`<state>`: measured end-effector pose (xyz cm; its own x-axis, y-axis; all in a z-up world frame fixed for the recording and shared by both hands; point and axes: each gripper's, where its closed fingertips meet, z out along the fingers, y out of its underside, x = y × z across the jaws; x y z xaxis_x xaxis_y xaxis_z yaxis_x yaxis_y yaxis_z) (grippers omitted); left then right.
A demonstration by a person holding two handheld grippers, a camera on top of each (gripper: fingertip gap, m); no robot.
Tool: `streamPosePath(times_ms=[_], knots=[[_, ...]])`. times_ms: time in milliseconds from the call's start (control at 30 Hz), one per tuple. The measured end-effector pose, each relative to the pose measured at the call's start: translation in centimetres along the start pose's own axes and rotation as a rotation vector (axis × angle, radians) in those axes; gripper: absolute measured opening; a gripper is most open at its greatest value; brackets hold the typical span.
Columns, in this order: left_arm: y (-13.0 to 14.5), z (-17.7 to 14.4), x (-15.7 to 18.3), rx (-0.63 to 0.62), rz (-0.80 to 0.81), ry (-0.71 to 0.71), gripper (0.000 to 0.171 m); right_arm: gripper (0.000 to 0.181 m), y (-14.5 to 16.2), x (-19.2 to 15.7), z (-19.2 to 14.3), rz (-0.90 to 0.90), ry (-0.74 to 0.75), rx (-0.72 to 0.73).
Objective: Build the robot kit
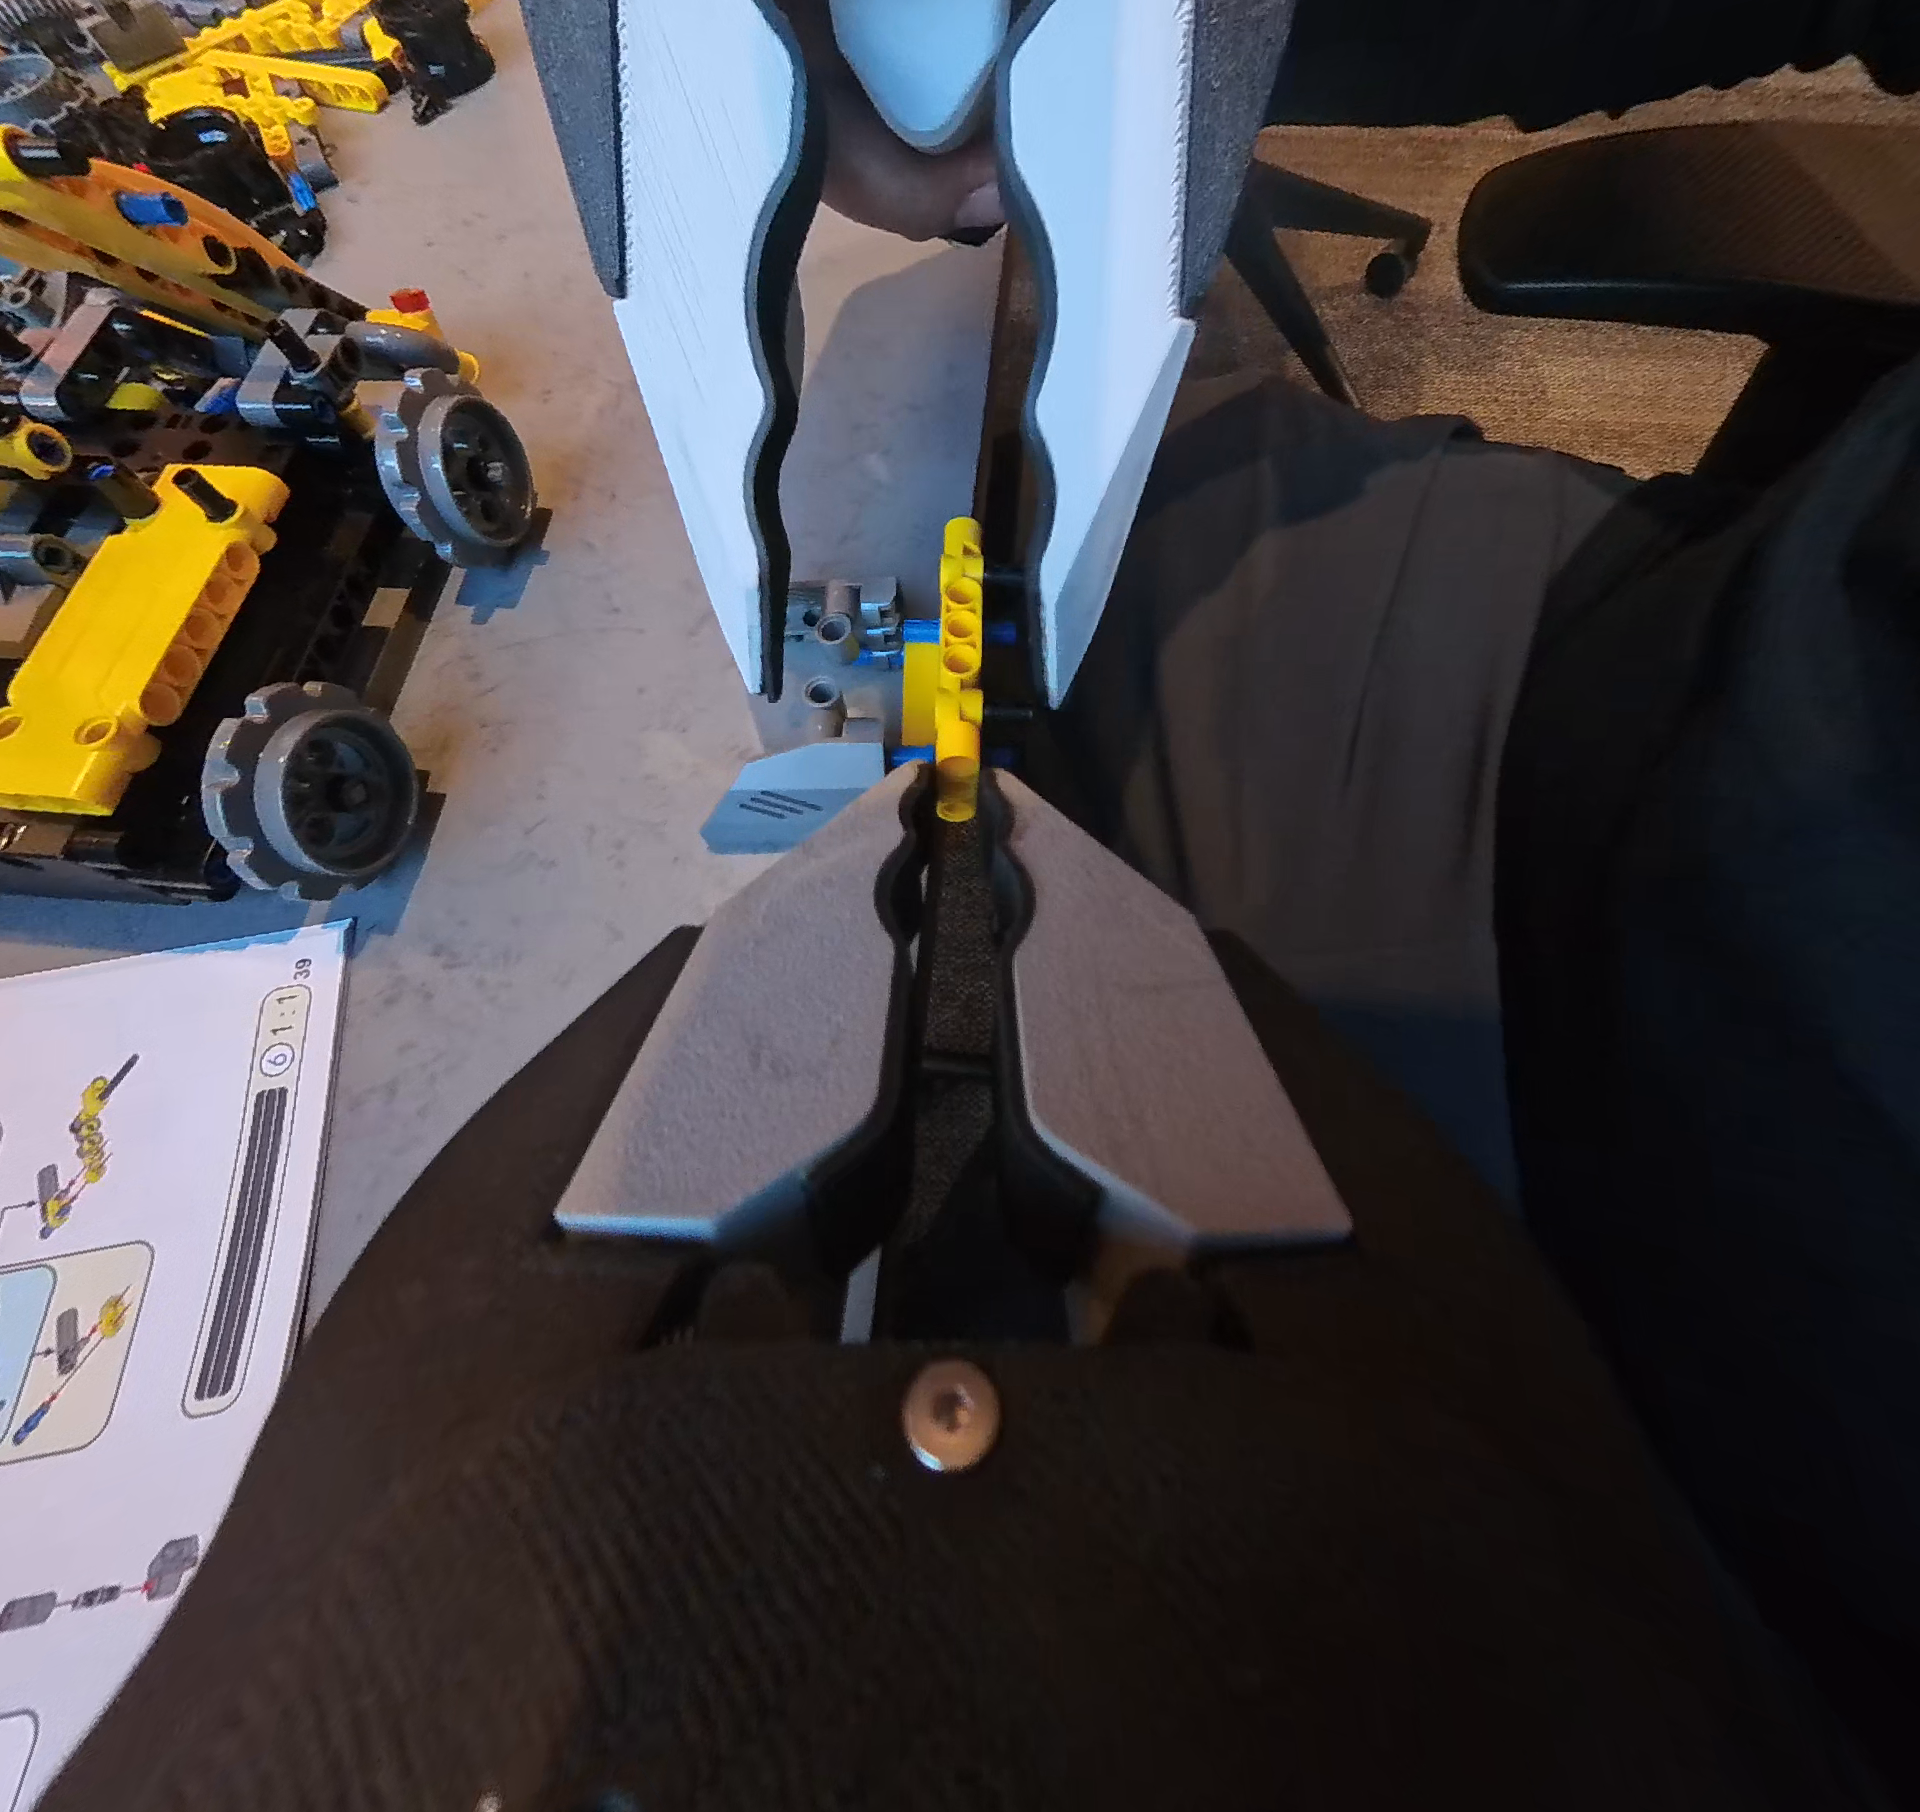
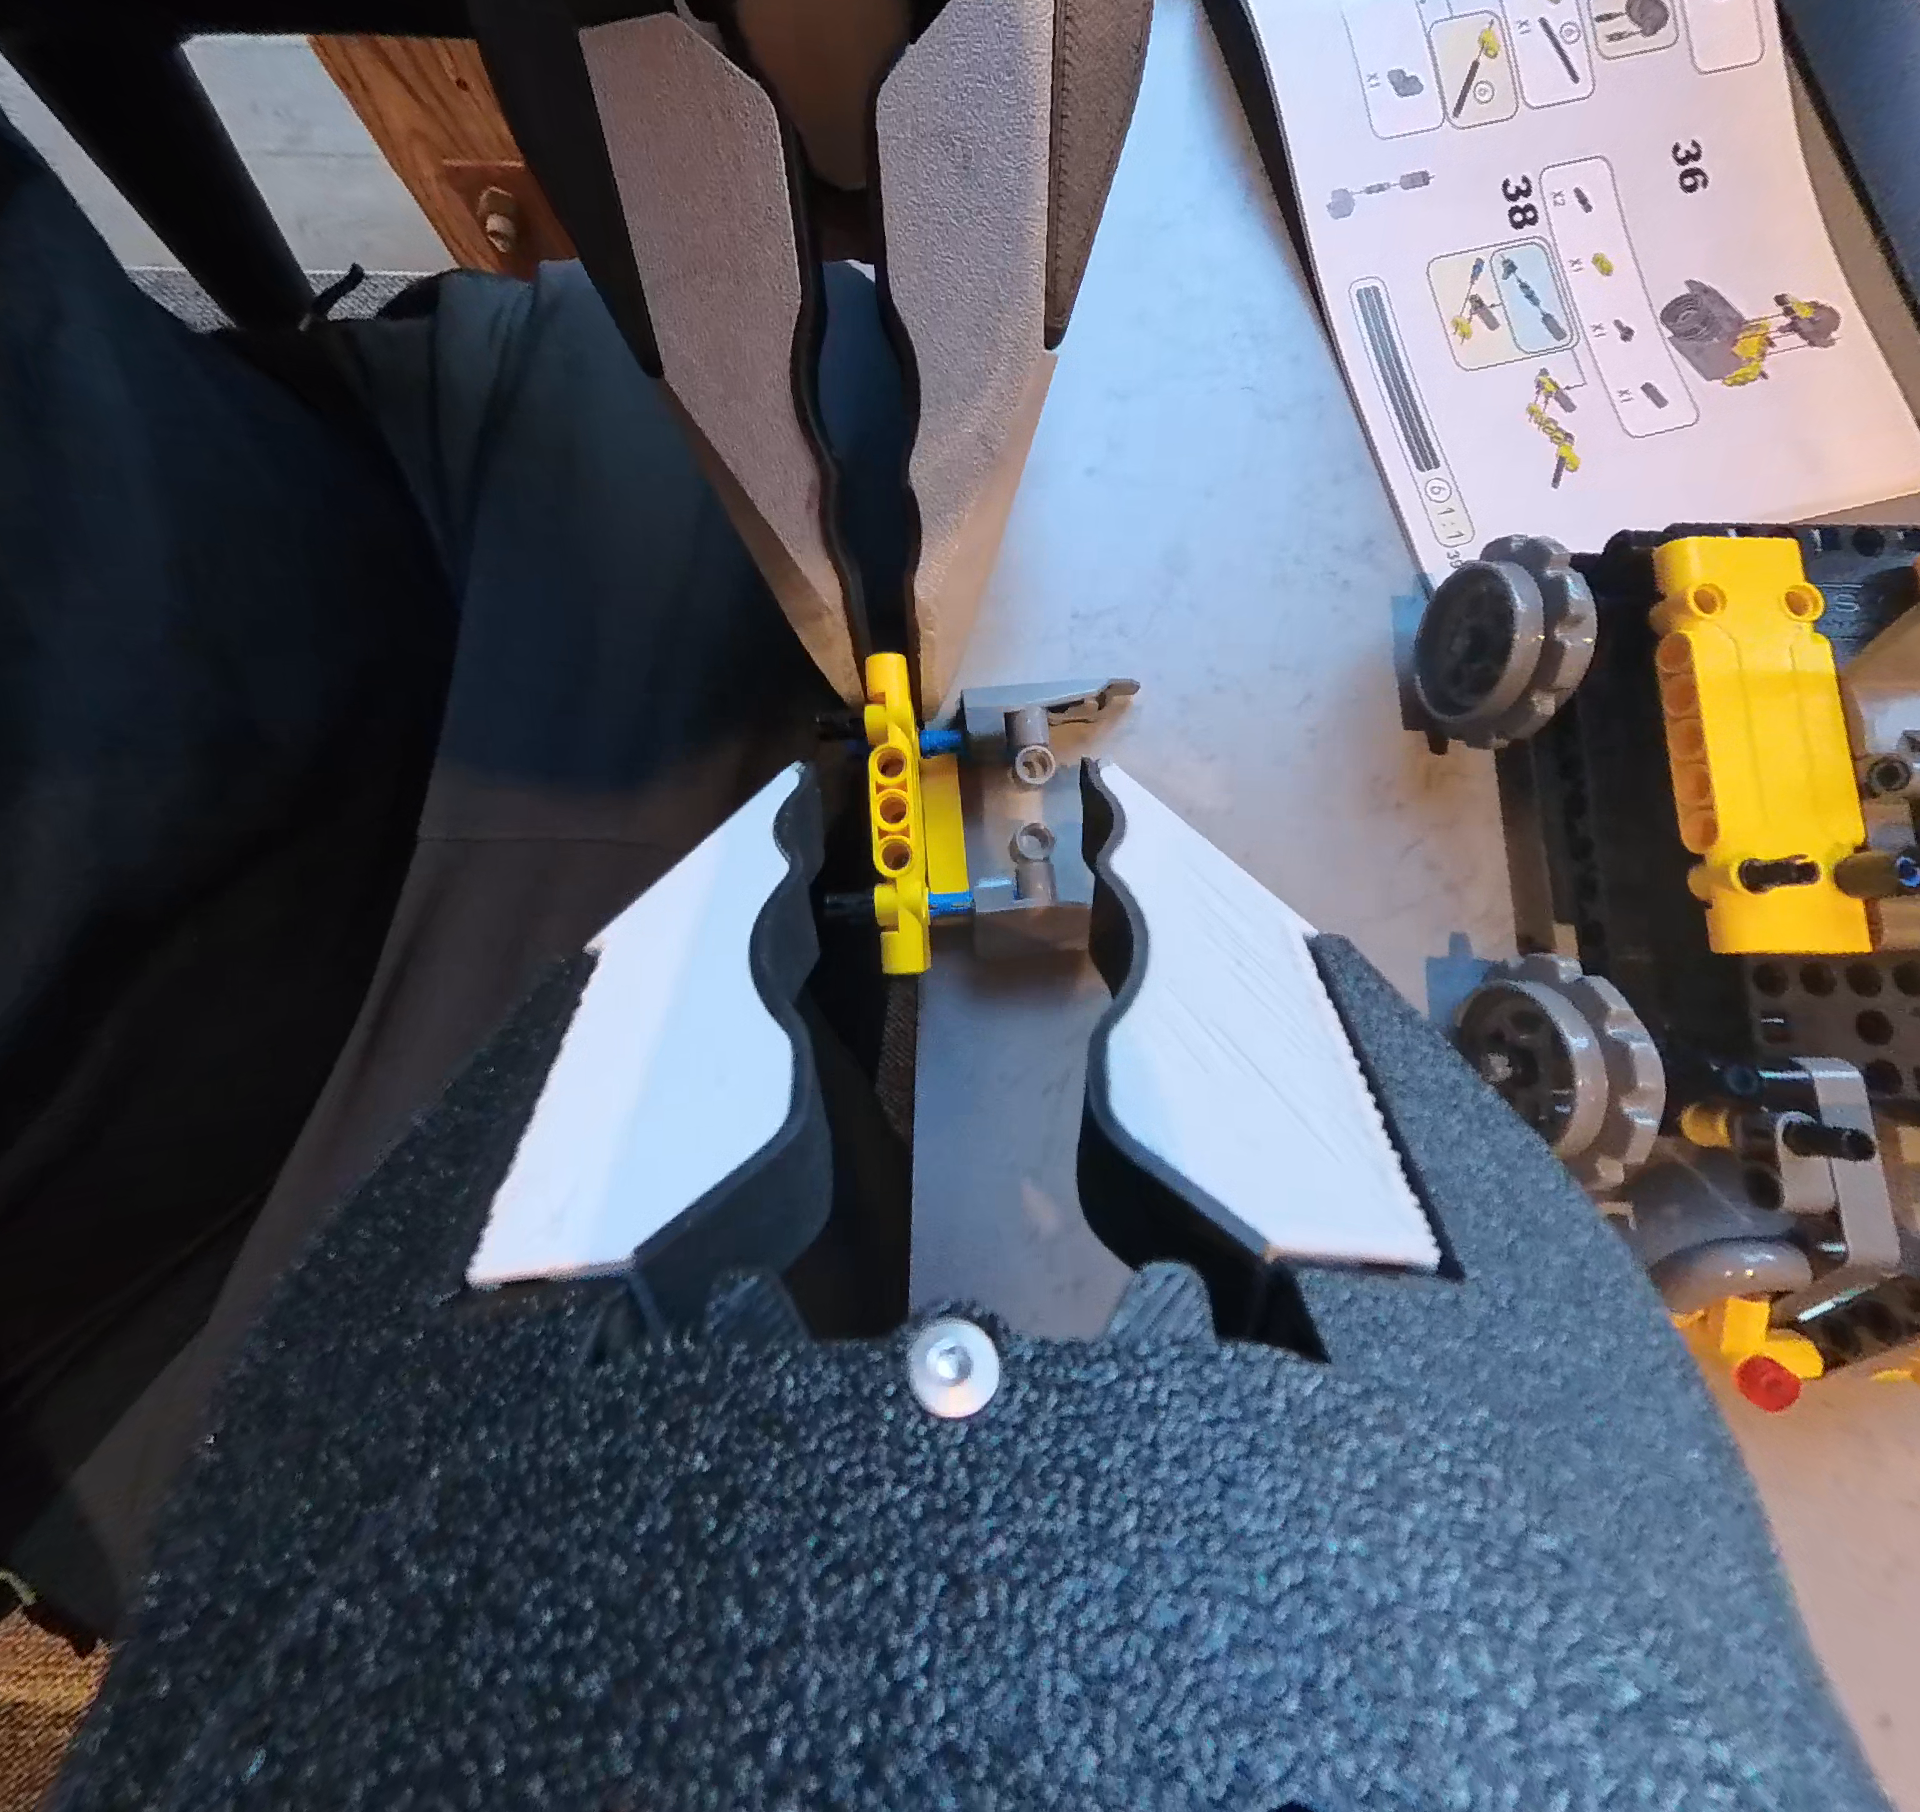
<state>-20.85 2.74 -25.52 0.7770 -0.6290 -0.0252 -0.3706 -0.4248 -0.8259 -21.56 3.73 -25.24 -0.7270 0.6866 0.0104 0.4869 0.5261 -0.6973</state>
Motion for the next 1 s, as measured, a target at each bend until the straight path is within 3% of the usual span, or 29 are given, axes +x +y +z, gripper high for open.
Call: streamPosePath(times_ms=[600, 1000], knots=[[-0.02, 0.01, -0.24, 0.012, -0.003, -0.023, 0.006, 0.05, 0.41, 0.56, 0.23, 0.02, -0.018, -0.005], [0.14, -0.03, -0.54, 0.01, -0.024, -0.033, 0.006, 0.037, -0.07, 0.58, 0.72, -0.002, -0.089, -0.003]])
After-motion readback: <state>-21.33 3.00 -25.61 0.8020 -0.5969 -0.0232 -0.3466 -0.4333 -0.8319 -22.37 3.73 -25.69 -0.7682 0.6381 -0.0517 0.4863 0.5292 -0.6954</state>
